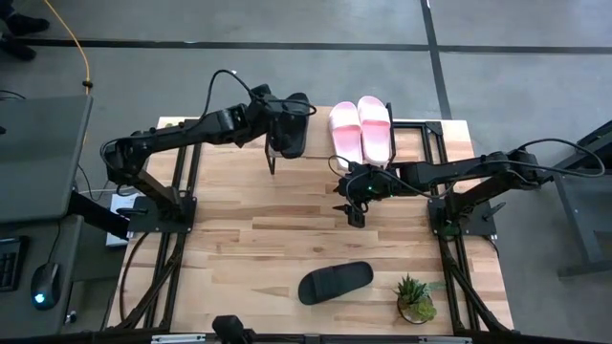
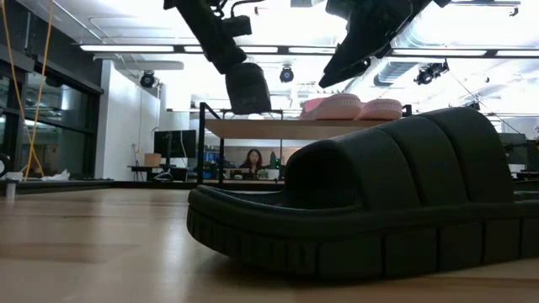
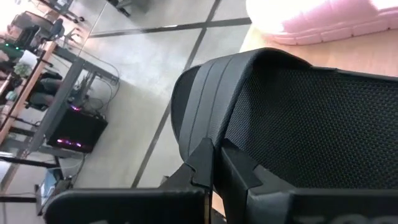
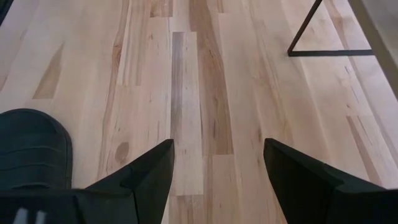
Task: Pick and place slides into the shelf
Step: Put the top black slides on the shelf
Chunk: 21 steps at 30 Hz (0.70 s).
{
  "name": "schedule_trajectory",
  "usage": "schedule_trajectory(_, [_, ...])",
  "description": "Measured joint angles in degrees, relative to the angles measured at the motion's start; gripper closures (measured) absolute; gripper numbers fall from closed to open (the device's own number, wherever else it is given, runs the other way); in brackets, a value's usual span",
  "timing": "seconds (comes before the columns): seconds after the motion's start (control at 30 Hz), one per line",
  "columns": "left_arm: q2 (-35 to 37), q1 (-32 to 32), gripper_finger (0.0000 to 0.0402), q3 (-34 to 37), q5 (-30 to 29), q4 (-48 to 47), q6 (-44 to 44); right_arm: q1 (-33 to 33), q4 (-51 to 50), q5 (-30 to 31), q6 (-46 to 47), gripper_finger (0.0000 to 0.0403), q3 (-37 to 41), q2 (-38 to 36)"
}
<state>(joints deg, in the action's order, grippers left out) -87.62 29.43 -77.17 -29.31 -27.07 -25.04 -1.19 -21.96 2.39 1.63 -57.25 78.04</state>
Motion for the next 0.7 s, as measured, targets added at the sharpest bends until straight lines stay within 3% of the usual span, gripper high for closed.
schedule_trajectory(0.17, [-0.01, 1.36, 0.0401, 0.14, 0.6, -1.73, 0.92, 0.0, 0.0, -0.04, -0.07, 0.0163, 0.0, 0.0])
schedule_trajectory(0.5, [0.66, 2.5, 0.0401, 11.77, -1.42, 11.15, -1.42, -0.34, 0.0, -0.94, 0.98, 0.0163, 0.0, 0.0])
schedule_trajectory(0.7, [1.32, 2.63, 0.0401, 13.01, -4.38, 11.56, -3.08, -0.37, 0.04, -0.96, 0.92, 0.0163, 0.0, 0.0])
